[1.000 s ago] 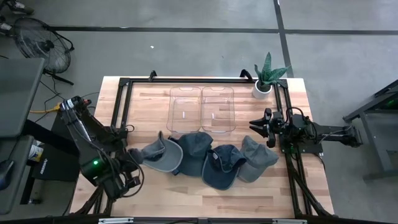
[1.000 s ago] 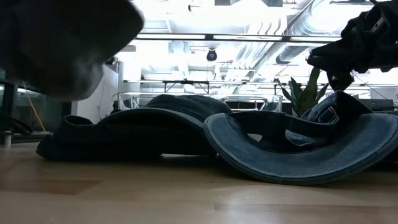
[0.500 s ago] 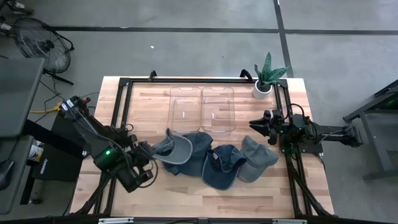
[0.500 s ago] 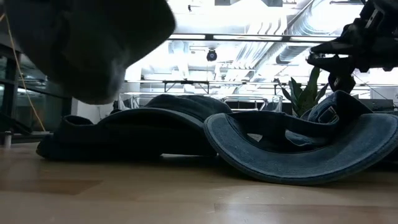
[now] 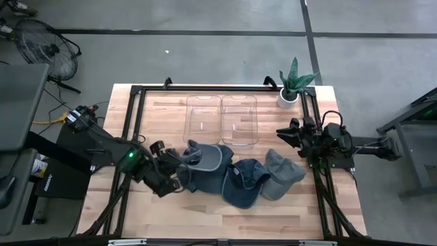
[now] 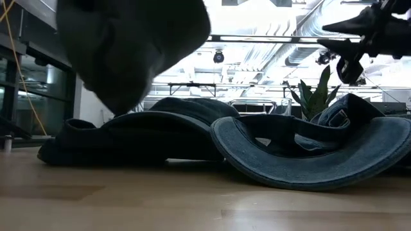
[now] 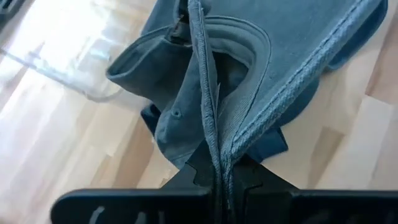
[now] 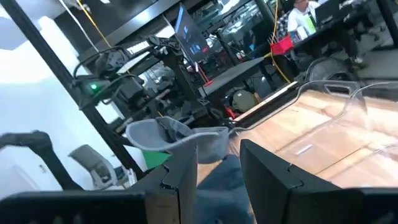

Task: Pick & Place hat
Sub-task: Put the left gray cap into the right transparent bin

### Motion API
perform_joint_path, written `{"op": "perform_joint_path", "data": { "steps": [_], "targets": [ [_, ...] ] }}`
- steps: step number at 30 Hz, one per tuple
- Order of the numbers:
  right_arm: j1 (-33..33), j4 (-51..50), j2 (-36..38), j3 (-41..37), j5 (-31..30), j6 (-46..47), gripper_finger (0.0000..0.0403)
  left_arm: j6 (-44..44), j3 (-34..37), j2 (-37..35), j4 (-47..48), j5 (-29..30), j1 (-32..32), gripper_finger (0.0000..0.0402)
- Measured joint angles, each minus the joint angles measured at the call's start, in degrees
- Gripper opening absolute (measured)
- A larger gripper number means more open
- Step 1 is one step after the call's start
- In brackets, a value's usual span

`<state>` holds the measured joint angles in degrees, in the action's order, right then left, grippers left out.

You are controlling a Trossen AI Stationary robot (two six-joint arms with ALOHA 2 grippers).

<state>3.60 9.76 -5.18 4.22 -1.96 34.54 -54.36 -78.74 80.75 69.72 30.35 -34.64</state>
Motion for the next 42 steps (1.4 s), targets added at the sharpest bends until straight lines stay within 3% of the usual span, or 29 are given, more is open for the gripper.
{"op": "perform_joint_path", "data": {
  "steps": [5,14,18,20,24,30,37,42],
  "targets": [
    [0.0,-0.25,-9.12,6.03,3.48,0.98,0.0116,9.24,0.0,0.0,-1.72,0.91,3.48,0.0],
    [-0.02,-2.96,-30.96,19.59,8.64,-26.88,0.0116,48.37,0.0,0.0,-12.65,10.27,5.09,0.0],
    [-0.02,-4.99,-38.98,25.17,9.09,-31.8,0.0116,60.44,0.0,0.0,-18.3,14.24,5.01,0.0001],
    [0.0,-4.83,-41.97,27.7,8.72,-29.11,0.0116,65.32,0.0,0.0,-20.57,15.81,5.01,0.0001],
    [1.09,-4.86,-47.25,32.41,7.42,-13.52,0.0116,70.8,0.02,0.0,-23.49,19.24,5.01,0.0001],
    [3.21,-5.69,-52.16,36.19,15.43,6.09,0.0116,77.89,0.02,0.0,-23.14,25.94,5.04,0.0001],
    [4.32,-5.02,-53.66,36.99,18.62,14.75,0.0124,89.39,0.02,0.0,-23.13,30.01,5.04,0.0001],
    [4.12,-0.78,-53.65,36.99,18.67,17.08,0.0167,96.89,0.02,0.0,-22.87,31.7,5.04,0.0002]
  ]
}}
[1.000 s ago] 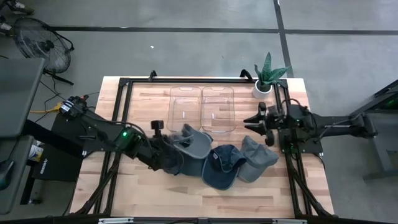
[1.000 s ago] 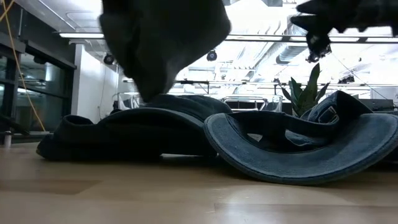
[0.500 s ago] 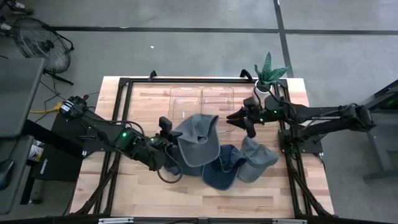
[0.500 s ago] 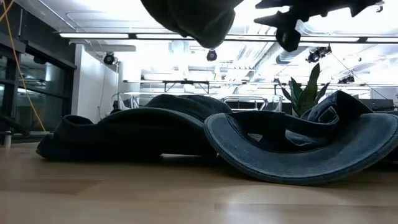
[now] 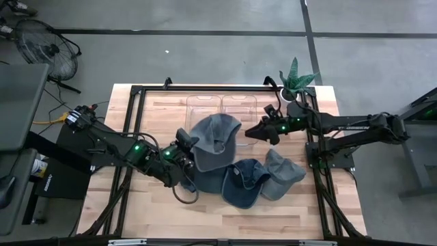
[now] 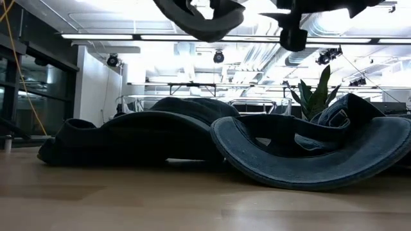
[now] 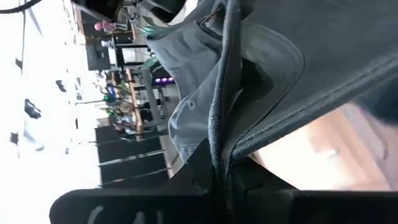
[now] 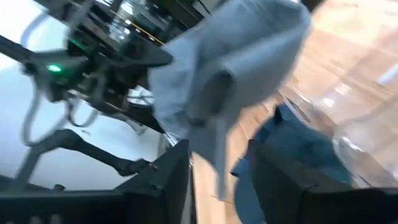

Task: Pick & Place hat
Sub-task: Put the left gray cap into the right transparent bin

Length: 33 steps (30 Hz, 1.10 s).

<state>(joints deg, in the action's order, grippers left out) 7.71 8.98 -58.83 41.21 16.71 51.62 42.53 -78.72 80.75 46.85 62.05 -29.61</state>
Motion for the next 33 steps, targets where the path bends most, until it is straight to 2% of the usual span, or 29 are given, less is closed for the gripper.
{"op": "perform_joint_path", "data": {
  "steps": [2,5,9,13,16,23,33],
  "targets": [
    [-0.29,2.26,0.01,0.0,-0.56,0.02,0.019,2.79,0.0,0.02,0.0,1.8,0.0,0.0002],
    [-0.95,3.41,-0.03,0.0,-4.74,1.08,0.0221,7.63,0.0,1.09,-0.41,5.02,0.37,0.0002],
    [-1.74,3.73,-1.17,0.0,-9.27,1.58,0.0245,12.3,0.09,2.64,-0.42,6.98,1.29,0.0002],
    [-2.64,4.67,-3.15,0.0,-12.52,2.58,0.0248,15.33,0.05,4.04,-1.34,10.34,1.35,0.0002],
    [-3.44,5.72,-5.07,0.0,-14.71,3.91,0.0249,16.32,0.05,5.96,-2.49,10.73,2.31,0.0002],
    [-4.82,13.12,-9.76,0.0,-14.81,4.8,0.0248,16.36,0.01,6.36,-3.83,12.05,2.24,0.0002],
    [-4.79,16.56,-13.68,0.0,-17.79,6.92,0.0247,18.78,0.02,6.34,-10.55,14.65,2.27,0.0002]
  ]
}}
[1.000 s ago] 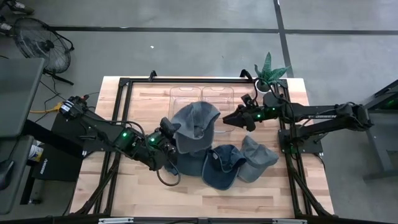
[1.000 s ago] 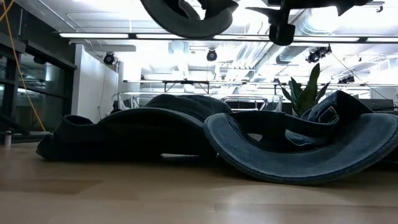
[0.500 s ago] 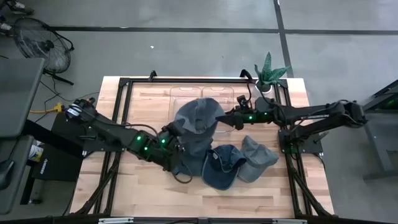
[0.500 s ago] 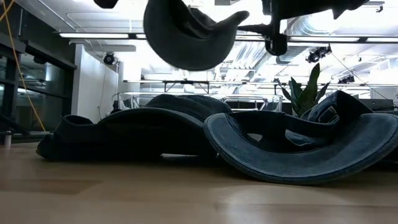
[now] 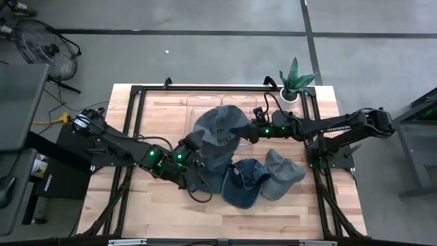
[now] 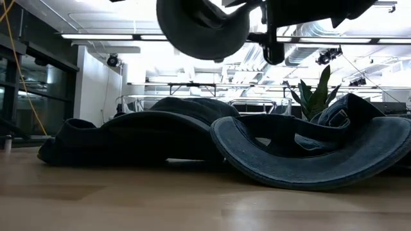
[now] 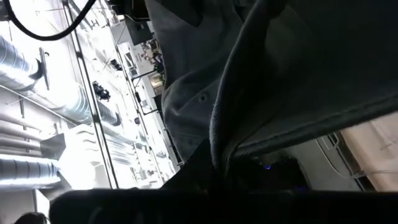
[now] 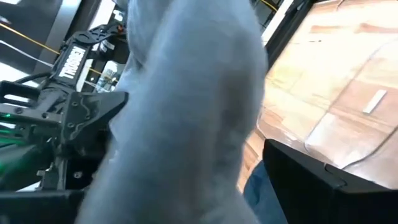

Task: Pick & Place hat
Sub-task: Put the left gray cap into the right transparent bin

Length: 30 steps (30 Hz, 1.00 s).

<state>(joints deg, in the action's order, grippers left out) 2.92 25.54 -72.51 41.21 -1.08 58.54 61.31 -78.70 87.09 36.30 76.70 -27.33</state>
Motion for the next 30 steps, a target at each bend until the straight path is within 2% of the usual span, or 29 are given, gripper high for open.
{"op": "perform_joint_path", "data": {
  "steps": [4,8,18,25,30],
  "targets": [
    [0.07,0.11,0.02,0.0,-0.17,0.0,0.0234,-0.02,0.0,0.0,-0.29,0.03,0.02,0.0002],
    [0.09,0.09,0.02,0.0,0.02,-0.02,0.0194,-0.02,0.0,0.0,-0.42,0.11,0.0,0.0002],
    [0.11,-0.27,0.02,0.0,1.36,-3.16,0.0022,-0.04,-0.02,-0.02,-0.5,0.01,0.0,0.0018],
    [0.11,-0.4,0.02,-0.02,1.88,-4.1,0.0012,-0.59,-0.02,-0.04,-1.23,-2.0,0.0,0.0029],
    [0.11,-0.44,0.13,-0.02,1.87,-4.87,0.0012,-3.06,-0.02,-0.04,-7.0,-2.37,-0.04,0.003]
  ]
}}
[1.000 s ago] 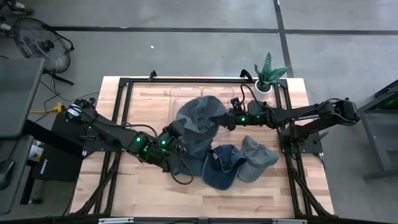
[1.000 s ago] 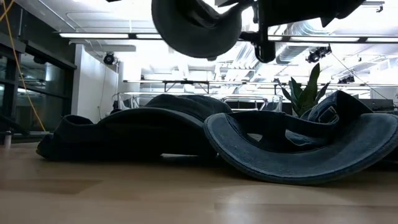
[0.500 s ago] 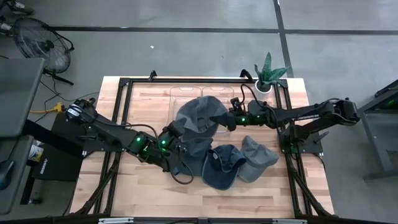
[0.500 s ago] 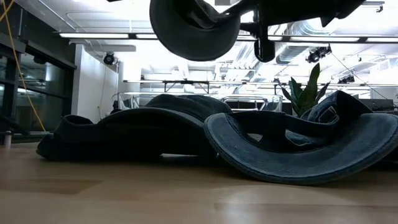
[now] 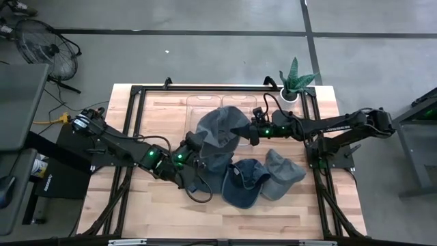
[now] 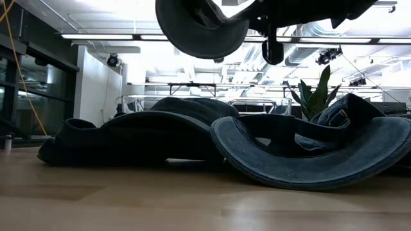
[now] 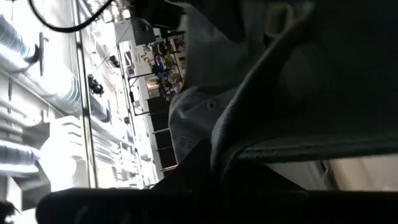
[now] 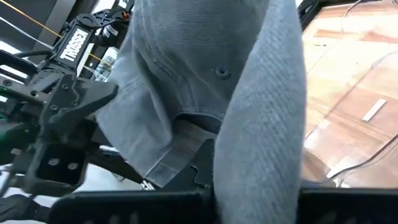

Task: Pick & Place hat
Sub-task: Put the left gray cap into the right transparent bin

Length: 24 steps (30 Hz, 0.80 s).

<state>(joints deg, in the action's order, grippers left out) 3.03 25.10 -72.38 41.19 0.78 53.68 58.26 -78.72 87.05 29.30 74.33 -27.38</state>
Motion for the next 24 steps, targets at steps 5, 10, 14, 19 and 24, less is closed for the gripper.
{"op": "perform_joint_path", "data": {
  "steps": [5,10,14,19,24],
  "targets": [
    [-0.02,-0.34,0.04,0.0,0.01,-1.07,0.0012,-0.06,0.0,-0.02,-3.36,-1.47,0.0,0.003],
    [-0.02,-0.66,0.04,0.0,-0.33,-1.56,0.0012,-3.89,0.0,-0.02,-3.91,-1.91,0.0,0.003],
    [-0.02,-1.26,0.04,0.0,-0.64,-2.27,0.0012,-9.39,0.0,-0.02,-3.89,-1.76,0.0,0.003],
    [0.02,-2.08,0.09,0.0,-0.71,-2.72,0.0012,-15.38,0.0,-0.02,-3.88,-1.56,0.03,0.0031],
    [0.86,-2.09,0.09,0.0,-0.05,-2.74,0.0012,-16.67,0.0,-0.02,-3.79,-2.7,0.07,0.0033]
  ]
}}
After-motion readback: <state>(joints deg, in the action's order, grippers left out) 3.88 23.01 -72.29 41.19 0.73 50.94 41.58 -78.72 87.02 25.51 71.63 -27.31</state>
